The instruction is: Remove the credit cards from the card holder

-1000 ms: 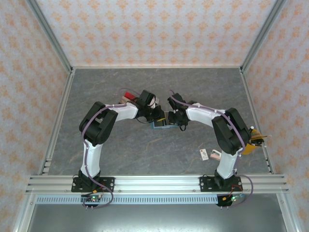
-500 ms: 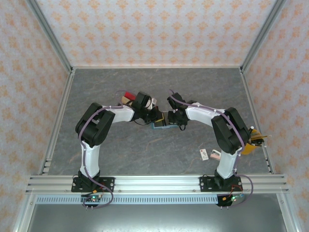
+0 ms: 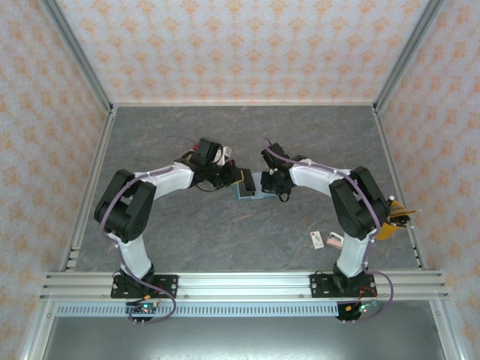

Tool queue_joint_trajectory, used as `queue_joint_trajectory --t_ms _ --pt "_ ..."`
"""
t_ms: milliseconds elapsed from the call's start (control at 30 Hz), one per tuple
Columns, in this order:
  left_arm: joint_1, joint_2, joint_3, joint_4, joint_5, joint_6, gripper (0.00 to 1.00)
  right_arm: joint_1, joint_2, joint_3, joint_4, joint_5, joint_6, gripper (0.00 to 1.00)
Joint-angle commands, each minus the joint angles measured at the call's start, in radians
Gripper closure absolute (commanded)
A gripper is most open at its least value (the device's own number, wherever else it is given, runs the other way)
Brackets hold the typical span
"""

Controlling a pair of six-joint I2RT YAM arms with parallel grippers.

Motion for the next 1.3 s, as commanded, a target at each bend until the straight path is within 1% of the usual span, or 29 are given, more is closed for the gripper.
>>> queue_joint_trajectory --t_ms 0,67,100,300,467,600,667,767,900,933,1133,1267 --pt "0.007 -0.07 0.002 -0.153 -0.083 0.067 1.0 -0.001 -0.082 -0.023 0.025 -0.052 -0.006 0.76" --pt "0.011 -0.105 0.008 -0.212 -0.13 0.087 1.0 -0.001 -0.136 -0.036 0.051 -0.071 -0.003 0.72" --pt "0.014 -0.125 0.011 -0.239 -0.152 0.097 1.0 -0.001 -0.164 -0.046 0.065 -0.078 -0.001 0.68" --pt "0.022 -0.219 0.06 -0.43 -0.328 0.112 1.0 -0.001 -0.317 -0.129 0.135 -0.092 -0.039 0.39" --pt "0.024 -0.301 0.078 -0.573 -0.53 0.061 1.0 -0.001 -0.352 -0.189 0.199 -0.039 -0.065 0.21" --pt "0.026 -0.342 0.105 -0.7 -0.712 -0.002 1.0 -0.001 -0.366 -0.246 0.273 -0.02 -0.06 0.11" --pt "0.033 -0.348 0.117 -0.739 -0.773 -0.037 1.0 -0.001 -0.381 -0.278 0.31 -0.013 -0.055 0.09" --pt "0.047 -0.338 0.138 -0.752 -0.828 -0.093 1.0 -0.001 -0.396 -0.311 0.332 0.0 -0.049 0.07" --pt "0.05 -0.278 0.192 -0.739 -0.893 -0.176 1.0 -0.001 -0.403 -0.331 0.338 0.021 -0.048 0.07" --pt "0.05 -0.256 0.216 -0.752 -0.924 -0.217 1.0 0.0 -0.405 -0.333 0.334 0.029 -0.048 0.07" --pt "0.05 -0.142 0.298 -0.731 -0.967 -0.375 1.0 -0.001 -0.406 -0.339 0.328 0.032 -0.043 0.07" --pt "0.05 -0.102 0.311 -0.718 -0.976 -0.434 1.0 0.0 -0.413 -0.342 0.319 0.038 -0.042 0.07"
